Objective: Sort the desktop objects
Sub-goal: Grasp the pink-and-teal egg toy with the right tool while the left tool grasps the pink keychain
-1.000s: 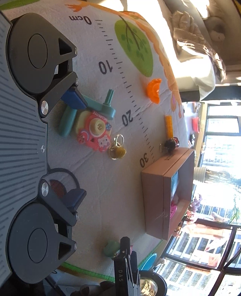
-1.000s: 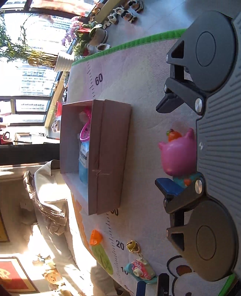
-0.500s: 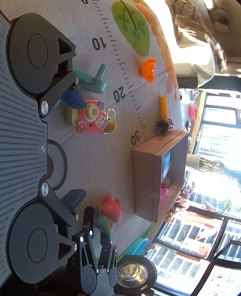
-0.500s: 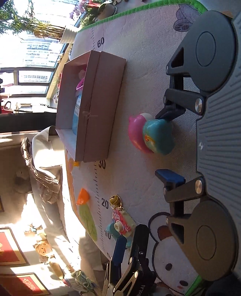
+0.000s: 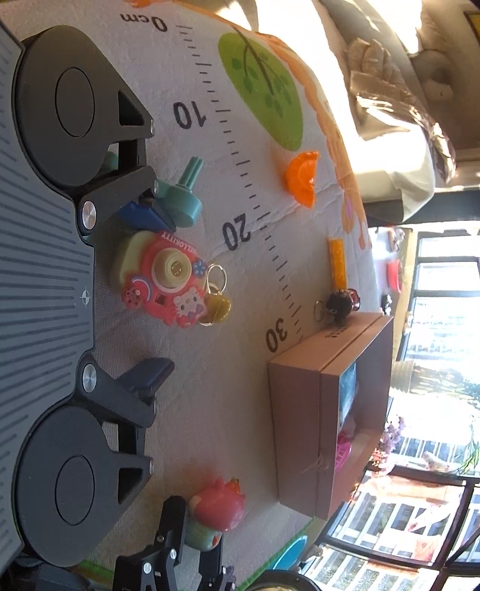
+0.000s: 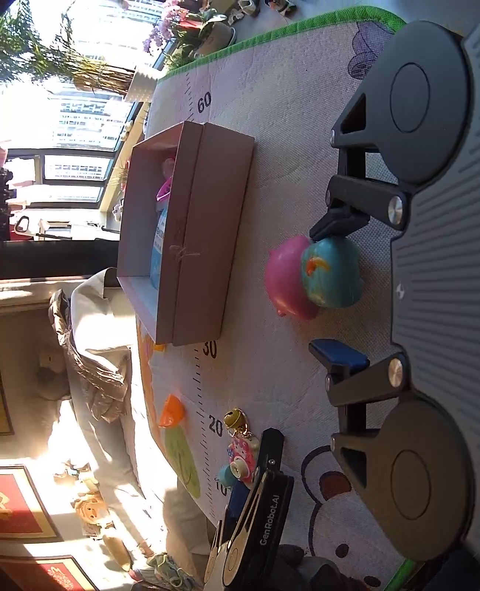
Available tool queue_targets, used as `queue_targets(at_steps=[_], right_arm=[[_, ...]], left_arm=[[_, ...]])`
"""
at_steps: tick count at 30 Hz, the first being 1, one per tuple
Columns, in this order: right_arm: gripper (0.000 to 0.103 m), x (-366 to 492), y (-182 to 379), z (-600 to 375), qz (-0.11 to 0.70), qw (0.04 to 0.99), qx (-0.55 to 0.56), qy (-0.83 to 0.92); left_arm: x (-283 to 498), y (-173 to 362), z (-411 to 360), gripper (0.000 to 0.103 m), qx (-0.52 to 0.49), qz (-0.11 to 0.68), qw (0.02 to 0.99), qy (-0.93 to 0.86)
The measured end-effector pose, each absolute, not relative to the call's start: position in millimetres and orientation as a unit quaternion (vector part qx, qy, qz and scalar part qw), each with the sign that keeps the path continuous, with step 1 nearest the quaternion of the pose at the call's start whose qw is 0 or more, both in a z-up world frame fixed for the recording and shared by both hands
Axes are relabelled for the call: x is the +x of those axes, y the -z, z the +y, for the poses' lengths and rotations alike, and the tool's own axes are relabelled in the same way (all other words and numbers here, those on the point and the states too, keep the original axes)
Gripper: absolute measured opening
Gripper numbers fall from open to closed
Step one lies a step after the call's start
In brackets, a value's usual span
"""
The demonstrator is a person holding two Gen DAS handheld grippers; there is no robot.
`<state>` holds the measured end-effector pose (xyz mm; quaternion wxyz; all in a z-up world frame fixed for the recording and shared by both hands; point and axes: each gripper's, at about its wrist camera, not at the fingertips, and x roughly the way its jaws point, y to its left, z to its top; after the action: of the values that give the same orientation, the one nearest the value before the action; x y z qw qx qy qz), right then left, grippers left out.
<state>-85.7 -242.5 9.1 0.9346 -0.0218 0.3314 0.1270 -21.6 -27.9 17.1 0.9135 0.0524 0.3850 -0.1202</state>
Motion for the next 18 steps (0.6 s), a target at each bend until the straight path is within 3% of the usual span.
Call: queue_targets(at_steps=[2, 8, 14, 18], right_arm=[[0.059, -87, -10, -241, 0.328, 0.936, -0.028, -0.128], [0.057, -85, -14, -238, 0.327, 0.935, -0.027, -0.134], [0.058, -83, -17, -235, 0.324, 0.936, -0.035, -0.13], [0.073, -90, -21, -237, 0.312, 0.942, -0.061, -0.112]], left_arm=[[-25, -19, -30, 0.052, 0.053, 0.382, 0.913, 0.133], [-50, -20, -44, 0.05, 0.065, 0.383, 0.9, 0.198], [-54, -18, -45, 0.064, 0.062, 0.387, 0.899, 0.198], [-53, -18, -38, 0.078, 0.055, 0.389, 0.901, 0.184]])
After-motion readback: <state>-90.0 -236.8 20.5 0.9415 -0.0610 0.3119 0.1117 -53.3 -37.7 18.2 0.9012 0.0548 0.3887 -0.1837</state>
